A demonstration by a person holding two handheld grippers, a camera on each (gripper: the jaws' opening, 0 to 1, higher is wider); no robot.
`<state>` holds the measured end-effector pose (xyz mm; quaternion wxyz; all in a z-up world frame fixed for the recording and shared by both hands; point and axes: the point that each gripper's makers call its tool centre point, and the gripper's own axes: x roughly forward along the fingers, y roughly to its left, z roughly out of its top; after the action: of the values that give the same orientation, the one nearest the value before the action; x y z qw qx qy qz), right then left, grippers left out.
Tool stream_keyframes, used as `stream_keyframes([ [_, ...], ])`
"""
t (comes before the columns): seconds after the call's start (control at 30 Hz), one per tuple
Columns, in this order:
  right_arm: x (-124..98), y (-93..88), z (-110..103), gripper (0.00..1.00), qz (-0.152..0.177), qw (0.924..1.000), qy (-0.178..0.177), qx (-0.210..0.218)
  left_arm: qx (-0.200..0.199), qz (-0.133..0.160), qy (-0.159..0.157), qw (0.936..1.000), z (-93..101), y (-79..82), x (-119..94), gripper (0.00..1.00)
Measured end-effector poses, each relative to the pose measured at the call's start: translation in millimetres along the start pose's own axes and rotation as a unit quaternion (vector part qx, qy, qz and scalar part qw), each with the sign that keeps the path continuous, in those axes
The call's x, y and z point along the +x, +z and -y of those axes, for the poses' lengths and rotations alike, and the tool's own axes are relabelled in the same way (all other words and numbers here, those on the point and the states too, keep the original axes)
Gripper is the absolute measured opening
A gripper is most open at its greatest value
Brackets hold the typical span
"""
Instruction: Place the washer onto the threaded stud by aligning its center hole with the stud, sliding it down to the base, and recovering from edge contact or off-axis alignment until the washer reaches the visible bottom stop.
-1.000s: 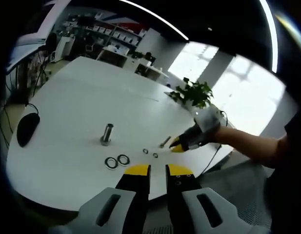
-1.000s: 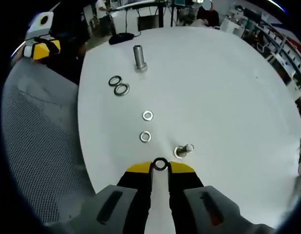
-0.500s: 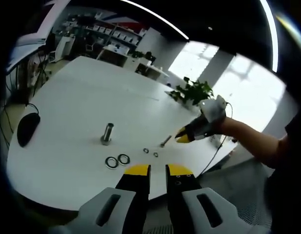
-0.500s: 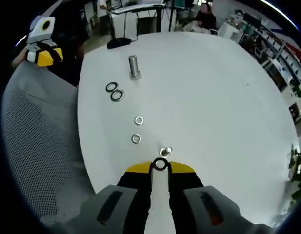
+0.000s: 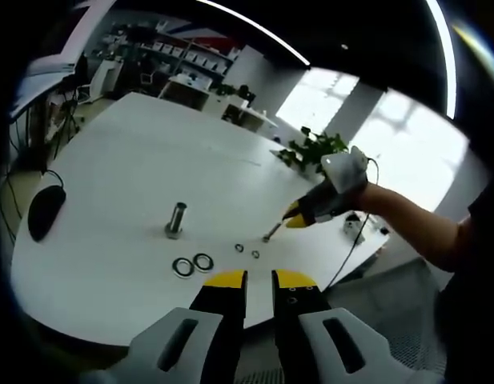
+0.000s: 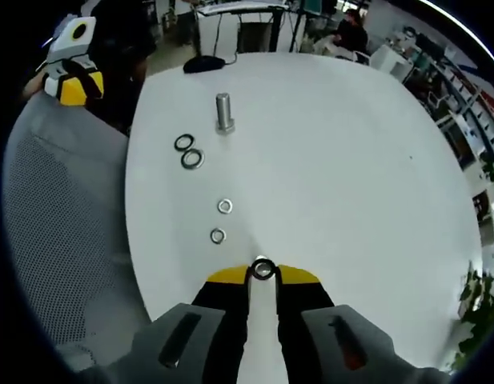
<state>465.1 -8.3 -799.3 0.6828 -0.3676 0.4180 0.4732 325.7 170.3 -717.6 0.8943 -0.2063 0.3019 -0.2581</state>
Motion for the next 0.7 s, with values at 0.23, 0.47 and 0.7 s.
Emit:
stream_keyframes([
  [0.23,4,-1.5,3,0.13,-0.01,0.9999,0.001,-0.008,-0.001,0.001,-0.002,1.0,0.5,0.1,0,0.1],
  [0.47,7,-3.5,5,0.13,-0.015,0.9998,0.006,-0.008,-0.002,0.0,-0.002,1.0,0.5,-0.2,1,0.1],
  [0.7,13,-5.3,2,0.13,-0.026,0.9994,0.013,-0.016,-0.002,0.0,-0.001,1.0,0.0,-0.3,1,0.1],
])
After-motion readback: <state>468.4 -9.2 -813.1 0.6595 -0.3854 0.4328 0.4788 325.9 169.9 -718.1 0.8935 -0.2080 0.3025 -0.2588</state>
